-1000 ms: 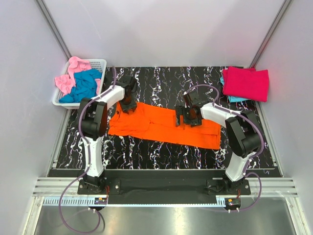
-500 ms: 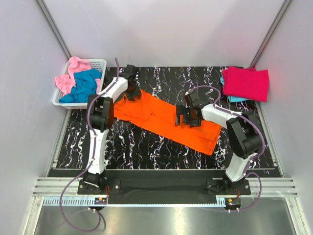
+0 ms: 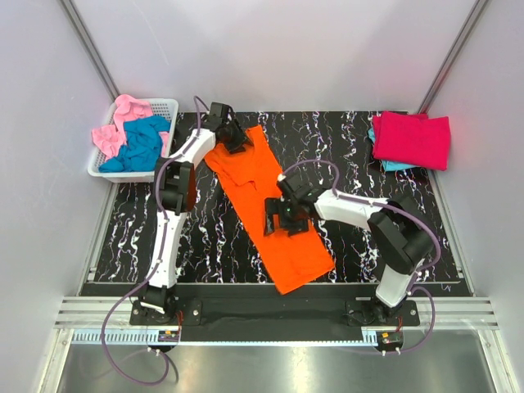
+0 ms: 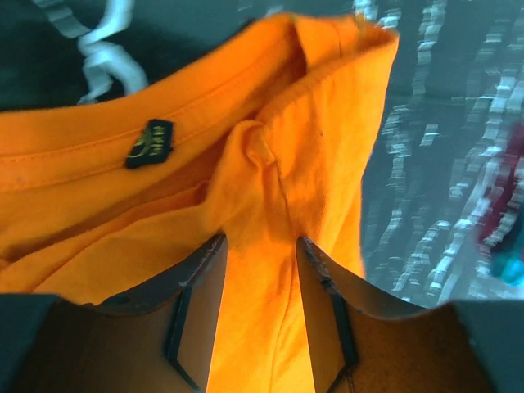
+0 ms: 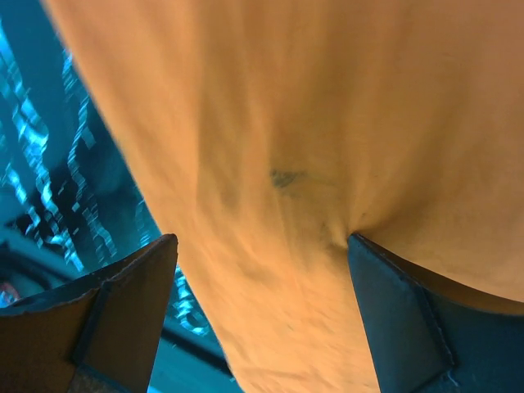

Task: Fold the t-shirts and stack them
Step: Fold the tshirt

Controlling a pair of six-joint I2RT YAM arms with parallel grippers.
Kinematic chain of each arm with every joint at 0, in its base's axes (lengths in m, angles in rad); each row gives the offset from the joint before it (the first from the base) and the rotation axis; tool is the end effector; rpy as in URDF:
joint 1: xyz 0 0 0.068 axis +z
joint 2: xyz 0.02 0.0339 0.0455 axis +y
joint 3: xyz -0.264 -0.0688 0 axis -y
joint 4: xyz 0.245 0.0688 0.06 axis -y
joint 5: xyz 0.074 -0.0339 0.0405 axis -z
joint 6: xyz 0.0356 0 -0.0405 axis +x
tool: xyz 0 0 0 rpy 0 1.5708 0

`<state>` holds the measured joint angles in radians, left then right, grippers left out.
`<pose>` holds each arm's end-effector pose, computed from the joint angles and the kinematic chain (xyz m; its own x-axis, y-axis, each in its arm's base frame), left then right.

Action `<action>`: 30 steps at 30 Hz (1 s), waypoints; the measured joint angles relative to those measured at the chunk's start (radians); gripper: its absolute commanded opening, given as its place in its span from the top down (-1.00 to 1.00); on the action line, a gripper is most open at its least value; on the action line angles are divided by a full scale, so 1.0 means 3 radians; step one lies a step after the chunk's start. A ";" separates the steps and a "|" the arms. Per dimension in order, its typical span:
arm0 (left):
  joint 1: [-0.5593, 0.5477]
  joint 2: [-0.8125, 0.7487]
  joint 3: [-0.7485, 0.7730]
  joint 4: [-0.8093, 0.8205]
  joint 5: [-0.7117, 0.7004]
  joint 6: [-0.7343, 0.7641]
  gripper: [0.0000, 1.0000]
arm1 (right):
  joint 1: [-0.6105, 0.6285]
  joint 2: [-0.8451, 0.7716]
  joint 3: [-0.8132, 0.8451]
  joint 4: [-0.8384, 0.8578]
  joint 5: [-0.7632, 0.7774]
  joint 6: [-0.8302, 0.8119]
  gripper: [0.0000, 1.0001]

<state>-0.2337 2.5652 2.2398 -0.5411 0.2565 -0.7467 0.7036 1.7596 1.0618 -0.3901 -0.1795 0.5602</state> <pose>0.5455 -0.1391 0.1533 -0.8048 -0.4838 -0.3439 -0.2219 0.7826 -0.5817 0.2601 0.2290 0.1648 -0.9439 -0.1152 -0.3093 -0.2340 0.8946 0.3807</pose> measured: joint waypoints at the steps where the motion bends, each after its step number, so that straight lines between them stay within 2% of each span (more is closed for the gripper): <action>1: 0.0005 0.0023 0.0000 0.0089 0.0086 -0.0028 0.02 | 0.0069 0.0013 0.0015 0.0000 -0.0028 0.0027 -0.82; 3: 0.0010 0.0064 -0.0001 0.0262 0.0256 -0.0070 -0.07 | 0.0175 0.0025 0.0032 -0.0001 -0.0086 0.0078 -0.82; 9: 0.0011 0.0135 -0.0062 0.0757 0.0637 -0.0114 -0.13 | 0.0211 0.0006 0.0036 -0.0046 -0.0106 0.0139 -0.83; 12: 0.0008 0.0000 -0.0389 0.1129 0.0693 -0.0052 -0.18 | 0.0211 -0.0067 0.0038 -0.0089 -0.0109 0.0128 -0.85; 18: 0.0005 -0.0725 -0.1434 0.1698 0.0562 0.0102 -0.24 | 0.0211 -0.0415 0.0095 -0.0159 -0.0167 0.0056 -0.95; 23: 0.0005 -0.1506 -0.1892 0.1994 0.0312 0.0210 -0.26 | 0.0212 -0.0839 0.0095 -0.0249 -0.0027 -0.0020 -0.99; 26: -0.0018 -0.1942 -0.1989 0.1954 0.0092 0.0301 -0.25 | 0.0205 -0.0969 0.0164 -0.0393 0.0272 -0.0136 -0.99; 30: -0.0123 -0.2565 -0.2323 0.1606 -0.0474 0.0409 -0.25 | 0.0076 -0.0721 0.0519 -0.0646 0.0650 -0.0401 -0.99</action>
<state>-0.2707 1.7958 1.5429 -0.0593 0.1143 -0.6239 0.7265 1.5433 1.2175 -0.5838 0.0154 0.4400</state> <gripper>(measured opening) 0.627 0.993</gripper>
